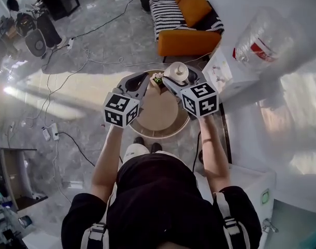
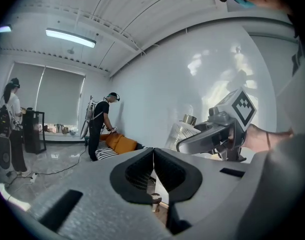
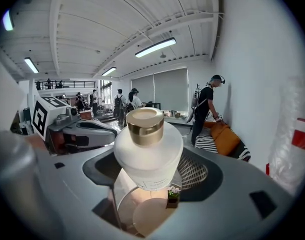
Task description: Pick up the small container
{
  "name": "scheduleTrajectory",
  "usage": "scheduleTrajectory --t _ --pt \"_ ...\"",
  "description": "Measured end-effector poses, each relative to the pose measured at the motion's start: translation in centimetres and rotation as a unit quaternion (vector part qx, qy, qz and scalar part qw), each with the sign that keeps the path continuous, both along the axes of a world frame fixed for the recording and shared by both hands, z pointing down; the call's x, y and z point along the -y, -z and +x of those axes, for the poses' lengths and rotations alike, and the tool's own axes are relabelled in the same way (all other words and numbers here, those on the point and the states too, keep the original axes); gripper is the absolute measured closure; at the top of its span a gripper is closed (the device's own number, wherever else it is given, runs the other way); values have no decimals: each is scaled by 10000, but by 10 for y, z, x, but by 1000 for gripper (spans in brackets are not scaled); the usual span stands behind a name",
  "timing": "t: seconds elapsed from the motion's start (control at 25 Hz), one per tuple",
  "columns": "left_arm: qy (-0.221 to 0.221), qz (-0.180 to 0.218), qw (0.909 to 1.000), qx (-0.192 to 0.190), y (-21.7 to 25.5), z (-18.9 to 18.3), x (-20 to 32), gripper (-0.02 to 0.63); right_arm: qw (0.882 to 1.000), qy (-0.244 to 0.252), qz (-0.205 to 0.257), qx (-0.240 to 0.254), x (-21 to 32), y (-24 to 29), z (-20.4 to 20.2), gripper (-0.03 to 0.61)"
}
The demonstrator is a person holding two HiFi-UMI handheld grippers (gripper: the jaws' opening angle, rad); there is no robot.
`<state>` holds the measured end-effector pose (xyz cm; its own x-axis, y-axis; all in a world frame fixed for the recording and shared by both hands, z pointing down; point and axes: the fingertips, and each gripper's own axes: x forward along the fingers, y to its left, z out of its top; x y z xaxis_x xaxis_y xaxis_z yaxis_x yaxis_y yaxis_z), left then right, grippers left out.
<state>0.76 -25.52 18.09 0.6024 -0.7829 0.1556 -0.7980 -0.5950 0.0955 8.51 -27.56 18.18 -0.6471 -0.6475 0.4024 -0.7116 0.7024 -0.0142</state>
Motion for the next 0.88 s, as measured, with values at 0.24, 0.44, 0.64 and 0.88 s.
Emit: scheduleTrajectory --t 0.24,0.44,0.64,0.88 --pt "-32 24 10000 -28 0 6 2 595 10000 -33 -4 -14 1 -4 7 249" --pt "-54 45 10000 -13 3 8 3 595 10000 -6 -24 2 1 -4 7 249" --pt "16 21 10000 -34 2 5 6 595 10000 -27 -11 -9 3 -3 11 248" --pt "-45 40 10000 -10 1 8 4 595 10000 -65 6 19 5 -2 13 249"
